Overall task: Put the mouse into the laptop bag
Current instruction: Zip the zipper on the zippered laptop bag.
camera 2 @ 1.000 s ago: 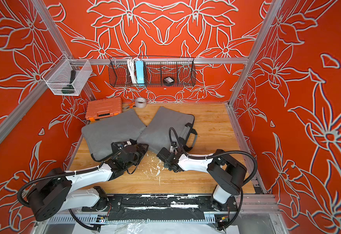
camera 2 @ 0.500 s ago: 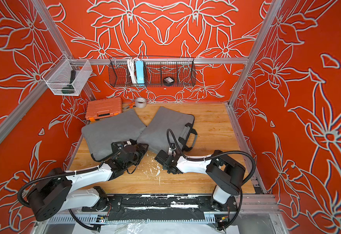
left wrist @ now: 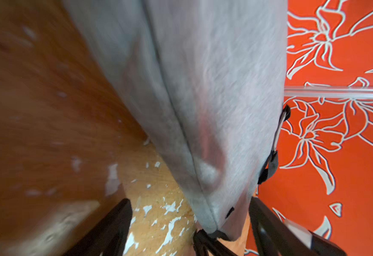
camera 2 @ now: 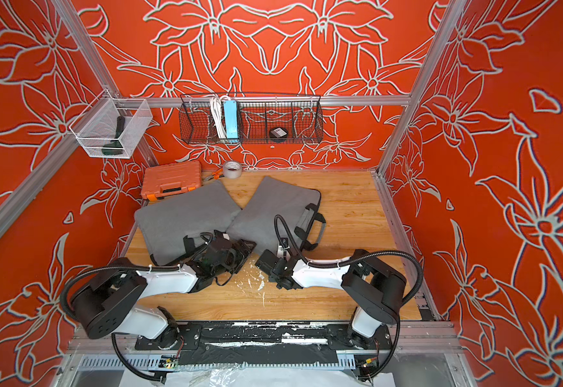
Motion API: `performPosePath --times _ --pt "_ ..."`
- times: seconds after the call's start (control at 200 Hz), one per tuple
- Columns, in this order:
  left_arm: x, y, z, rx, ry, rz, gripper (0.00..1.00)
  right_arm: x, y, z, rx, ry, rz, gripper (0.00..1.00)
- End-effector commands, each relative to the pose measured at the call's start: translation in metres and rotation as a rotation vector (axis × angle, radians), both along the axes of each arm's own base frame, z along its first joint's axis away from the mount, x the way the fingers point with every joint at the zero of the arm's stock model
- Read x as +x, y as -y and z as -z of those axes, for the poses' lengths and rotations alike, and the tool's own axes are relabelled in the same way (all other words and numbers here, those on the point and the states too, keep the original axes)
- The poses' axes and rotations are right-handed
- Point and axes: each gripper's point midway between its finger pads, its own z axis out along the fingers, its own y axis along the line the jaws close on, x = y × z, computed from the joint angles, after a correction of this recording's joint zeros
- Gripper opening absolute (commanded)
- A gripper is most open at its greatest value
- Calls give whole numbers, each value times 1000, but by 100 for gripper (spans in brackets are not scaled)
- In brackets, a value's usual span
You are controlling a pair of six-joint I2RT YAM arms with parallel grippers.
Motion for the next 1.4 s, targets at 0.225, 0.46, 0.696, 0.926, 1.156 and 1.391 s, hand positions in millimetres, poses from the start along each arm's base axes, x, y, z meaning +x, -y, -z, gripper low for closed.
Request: performPosePath --times 0.225,0.46,0.696,0.926,1.156,1.391 --pt "1 45 -20 -64 74 146 83 -16 -29 -5 50 16 -191 0" --pt "15 38 -5 -6 50 140 48 -23 -39 -7 56 31 -232 0" --pt "36 9 1 49 33 83 2 -18 -11 0 -18 32 -144 0" --pt "55 -18 3 96 26 34 0 -10 21 14 -13 -24 -60 0" --pt "56 -21 8 78 10 33 0 -5 51 16 -6 -39 12 0" --pt "46 -35 4 80 1 -26 5 -5 43 8 53 -25 -46 0"
